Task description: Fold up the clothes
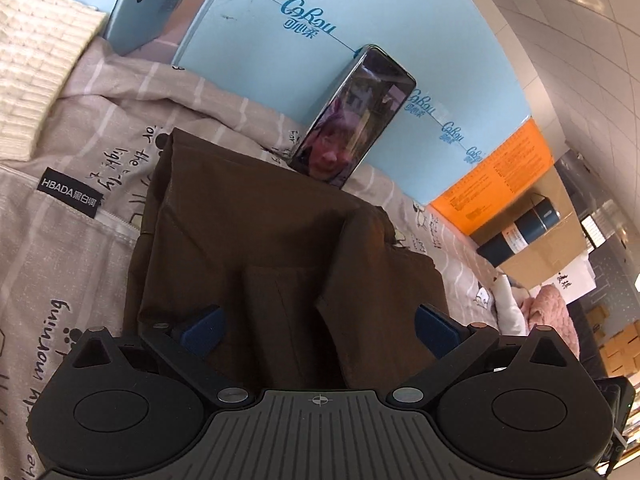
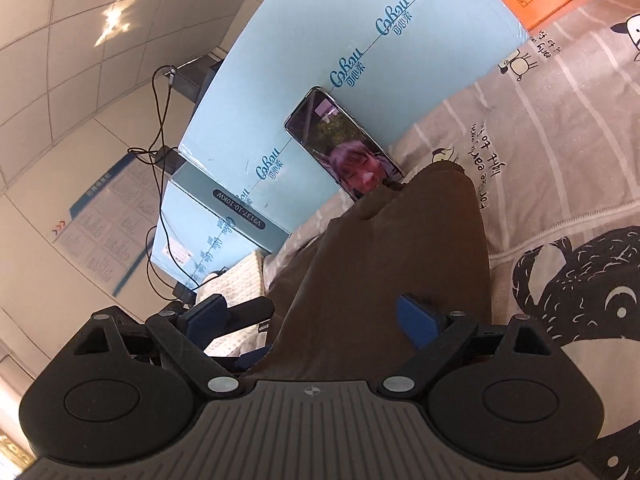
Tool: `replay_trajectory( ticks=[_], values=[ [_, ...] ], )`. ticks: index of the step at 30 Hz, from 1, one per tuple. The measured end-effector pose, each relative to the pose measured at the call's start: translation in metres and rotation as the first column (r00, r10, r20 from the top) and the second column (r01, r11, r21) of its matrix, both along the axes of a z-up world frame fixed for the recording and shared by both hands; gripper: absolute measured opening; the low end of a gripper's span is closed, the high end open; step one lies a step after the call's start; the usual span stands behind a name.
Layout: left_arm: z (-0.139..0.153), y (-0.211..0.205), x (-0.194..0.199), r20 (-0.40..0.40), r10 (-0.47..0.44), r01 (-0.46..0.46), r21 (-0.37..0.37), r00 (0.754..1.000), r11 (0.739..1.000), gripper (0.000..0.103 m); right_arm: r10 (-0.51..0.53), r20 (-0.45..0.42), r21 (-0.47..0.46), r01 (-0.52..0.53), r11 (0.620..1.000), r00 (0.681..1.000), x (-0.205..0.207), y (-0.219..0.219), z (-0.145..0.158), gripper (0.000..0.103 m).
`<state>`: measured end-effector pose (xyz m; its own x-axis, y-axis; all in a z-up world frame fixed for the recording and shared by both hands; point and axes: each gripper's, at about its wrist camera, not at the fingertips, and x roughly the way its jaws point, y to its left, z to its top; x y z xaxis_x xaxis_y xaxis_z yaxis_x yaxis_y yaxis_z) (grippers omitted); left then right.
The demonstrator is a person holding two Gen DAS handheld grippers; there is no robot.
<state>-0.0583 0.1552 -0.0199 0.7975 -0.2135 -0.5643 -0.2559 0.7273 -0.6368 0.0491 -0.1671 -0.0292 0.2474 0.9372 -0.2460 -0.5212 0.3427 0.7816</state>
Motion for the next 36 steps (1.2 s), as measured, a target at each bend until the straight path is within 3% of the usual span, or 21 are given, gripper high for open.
replay_trajectory(
  ticks=[7,9,10,11,13,14,17,21,24,27,30,34,36],
  values=[
    [-0.004,-0.006,0.001,0.037,0.009,-0.008,-0.024,0.999,1.000,0.100,0.022,0.002,-0.041,-0.022,0.999,1.000,-0.007,0.010,-0.003,0.092],
    [0.002,-0.014,0.001,0.067,-0.015,0.011,0.061,0.998,0.998,0.085,0.021,0.004,-0.037,-0.021,0.999,1.000,-0.008,0.009,-0.003,0.092],
    [0.006,-0.023,0.001,0.076,-0.029,0.017,0.152,0.997,0.988,0.071,0.021,0.003,-0.033,-0.021,0.999,1.000,-0.008,0.008,-0.003,0.092],
    [0.010,-0.032,0.001,0.087,-0.045,0.022,0.249,0.995,0.968,0.052,0.021,0.001,-0.029,-0.020,0.999,1.000,-0.008,0.008,-0.003,0.092],
    [0.015,-0.046,-0.002,0.109,-0.076,0.028,0.388,0.991,0.921,0.032,0.018,-0.004,-0.013,-0.018,1.000,1.000,-0.008,0.006,-0.003,0.093],
    [0.018,-0.050,-0.005,0.126,-0.090,0.029,0.419,0.988,0.907,0.025,0.019,-0.004,-0.004,-0.019,1.000,1.000,-0.009,0.006,-0.003,0.093],
    [0.024,-0.056,-0.013,0.158,-0.114,0.020,0.500,0.981,0.866,0.020,0.024,-0.001,0.033,-0.024,0.999,1.000,-0.011,0.003,-0.001,0.093],
    [0.030,-0.058,-0.023,0.167,-0.121,0.001,0.580,0.979,0.814,0.020,0.018,0.023,0.081,-0.020,0.996,1.000,-0.014,-0.003,0.004,0.093],
    [0.019,-0.052,-0.019,0.097,-0.108,0.031,0.585,0.989,0.811,0.023,0.023,0.018,0.083,-0.024,0.996,1.000,-0.013,-0.002,0.005,0.093],
    [0.012,-0.049,-0.015,0.050,-0.100,0.051,0.593,0.994,0.803,0.034,0.031,0.002,0.056,-0.031,0.998,1.000,-0.010,0.002,0.003,0.093],
    [0.021,-0.038,-0.018,0.090,-0.068,0.003,0.580,0.994,0.814,0.046,0.029,-0.005,0.022,-0.029,0.999,1.000,-0.009,0.005,0.000,0.093],
    [0.035,-0.016,-0.025,0.163,0.004,-0.093,0.544,0.987,0.834,0.068,-0.008,0.035,0.046,0.007,0.999,0.999,-0.011,-0.002,0.006,0.093],
    [0.038,0.006,-0.031,0.200,0.073,-0.159,0.459,0.977,0.874,0.081,-0.056,0.057,0.042,0.054,0.998,0.997,-0.011,-0.007,0.008,0.093]
  ],
)
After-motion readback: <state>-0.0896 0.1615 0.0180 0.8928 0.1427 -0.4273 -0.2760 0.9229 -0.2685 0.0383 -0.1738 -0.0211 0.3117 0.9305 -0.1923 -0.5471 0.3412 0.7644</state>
